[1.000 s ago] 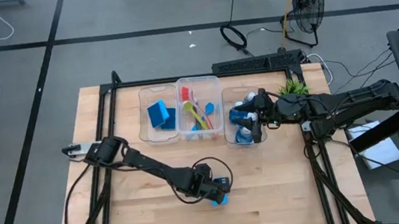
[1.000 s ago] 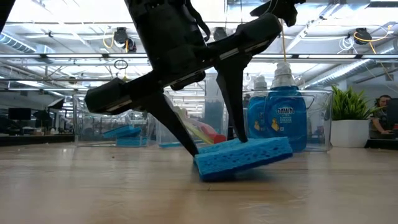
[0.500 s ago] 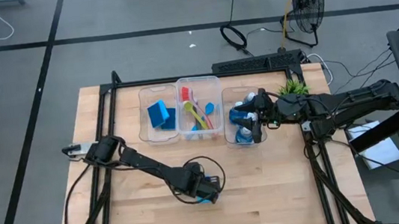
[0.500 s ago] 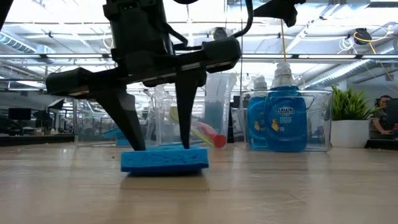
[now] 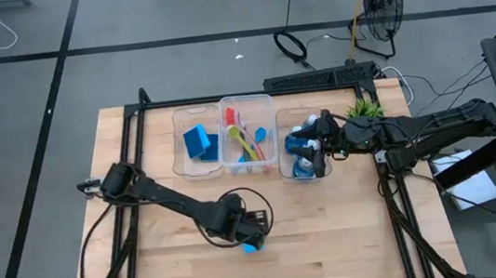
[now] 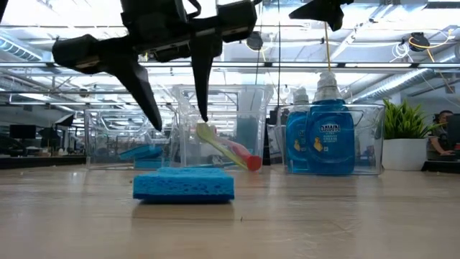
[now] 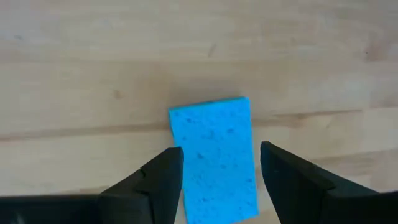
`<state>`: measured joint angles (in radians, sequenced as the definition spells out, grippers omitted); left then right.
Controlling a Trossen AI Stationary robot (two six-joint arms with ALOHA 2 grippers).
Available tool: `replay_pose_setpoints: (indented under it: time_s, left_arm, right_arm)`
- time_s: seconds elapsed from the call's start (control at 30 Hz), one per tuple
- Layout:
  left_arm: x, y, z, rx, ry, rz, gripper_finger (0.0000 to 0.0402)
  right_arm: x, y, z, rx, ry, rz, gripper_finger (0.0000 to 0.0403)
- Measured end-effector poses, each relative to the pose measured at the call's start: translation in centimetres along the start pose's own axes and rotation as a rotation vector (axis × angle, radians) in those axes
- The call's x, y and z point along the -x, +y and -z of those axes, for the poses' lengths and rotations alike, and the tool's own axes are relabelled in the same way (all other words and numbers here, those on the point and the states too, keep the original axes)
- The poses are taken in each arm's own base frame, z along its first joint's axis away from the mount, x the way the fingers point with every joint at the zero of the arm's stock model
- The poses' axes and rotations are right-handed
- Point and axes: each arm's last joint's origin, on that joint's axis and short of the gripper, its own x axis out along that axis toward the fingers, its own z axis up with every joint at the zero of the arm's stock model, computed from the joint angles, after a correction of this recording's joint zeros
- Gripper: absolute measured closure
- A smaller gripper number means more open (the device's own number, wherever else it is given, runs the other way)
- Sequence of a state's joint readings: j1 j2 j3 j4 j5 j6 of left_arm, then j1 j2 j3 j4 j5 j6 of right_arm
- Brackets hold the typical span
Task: Pick & Place Kitchen Sink Supplies
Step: Put the light blue sponge into the left transparent bin
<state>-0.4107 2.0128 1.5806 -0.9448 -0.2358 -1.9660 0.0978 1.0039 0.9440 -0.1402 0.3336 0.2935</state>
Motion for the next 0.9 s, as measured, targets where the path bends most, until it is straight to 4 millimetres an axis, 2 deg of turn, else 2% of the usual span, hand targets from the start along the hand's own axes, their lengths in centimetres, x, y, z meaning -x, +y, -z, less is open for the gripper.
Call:
replay_pose_setpoints:
  time_s: [0.33,0.43,0.63,0.9]
  left_arm:
    - [-1.3,0.3,1.0,0.033,0.034,-0.041,0.0190]
    - [-2.2,0.2,1.4,0.039,0.040,-0.034,0.0190]
    - [-5.2,0.2,2.3,0.041,0.085,-0.088,0.0190]
    - [-6.4,0.2,2.6,0.047,0.095,-0.106,0.0190]
  right_arm:
    - [0.0,0.0,0.0,-0.001,-0.002,0.000,0.0190]
    - [0.0,0.0,0.0,-0.001,-0.002,-0.001,0.0190]
    - [0.0,0.0,-0.1,-0.003,-0.008,-0.003,0.0190]
    - [0.0,0.0,-0.1,-0.003,-0.009,-0.003,0.0190]
